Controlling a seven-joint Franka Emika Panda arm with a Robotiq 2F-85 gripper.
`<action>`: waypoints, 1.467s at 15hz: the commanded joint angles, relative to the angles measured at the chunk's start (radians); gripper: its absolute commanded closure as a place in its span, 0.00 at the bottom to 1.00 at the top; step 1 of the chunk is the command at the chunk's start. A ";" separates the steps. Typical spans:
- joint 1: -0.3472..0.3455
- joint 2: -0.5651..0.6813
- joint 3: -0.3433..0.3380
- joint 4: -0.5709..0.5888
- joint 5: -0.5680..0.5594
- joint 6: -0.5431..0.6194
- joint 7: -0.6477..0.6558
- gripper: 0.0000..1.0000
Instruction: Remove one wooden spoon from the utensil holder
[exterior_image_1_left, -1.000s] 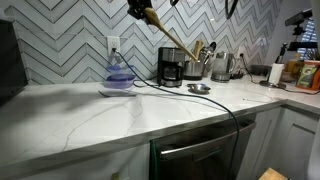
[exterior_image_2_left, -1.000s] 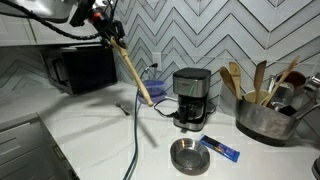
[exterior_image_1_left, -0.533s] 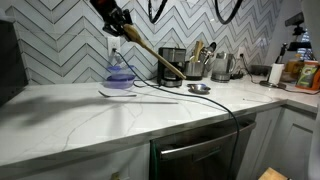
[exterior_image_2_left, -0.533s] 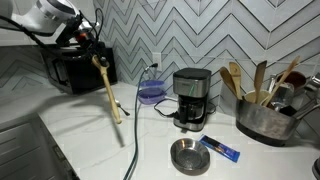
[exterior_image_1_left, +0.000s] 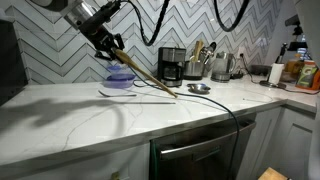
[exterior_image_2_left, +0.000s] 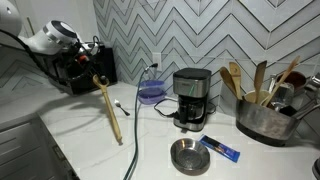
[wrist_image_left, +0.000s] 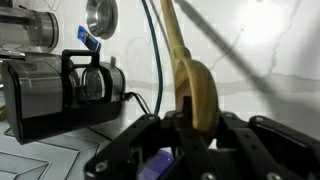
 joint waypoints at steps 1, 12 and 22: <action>0.001 -0.026 -0.003 -0.128 -0.048 0.118 0.095 0.96; 0.018 0.001 -0.008 -0.127 -0.102 0.144 0.102 0.84; 0.075 0.040 -0.006 -0.101 -0.213 0.093 0.114 0.96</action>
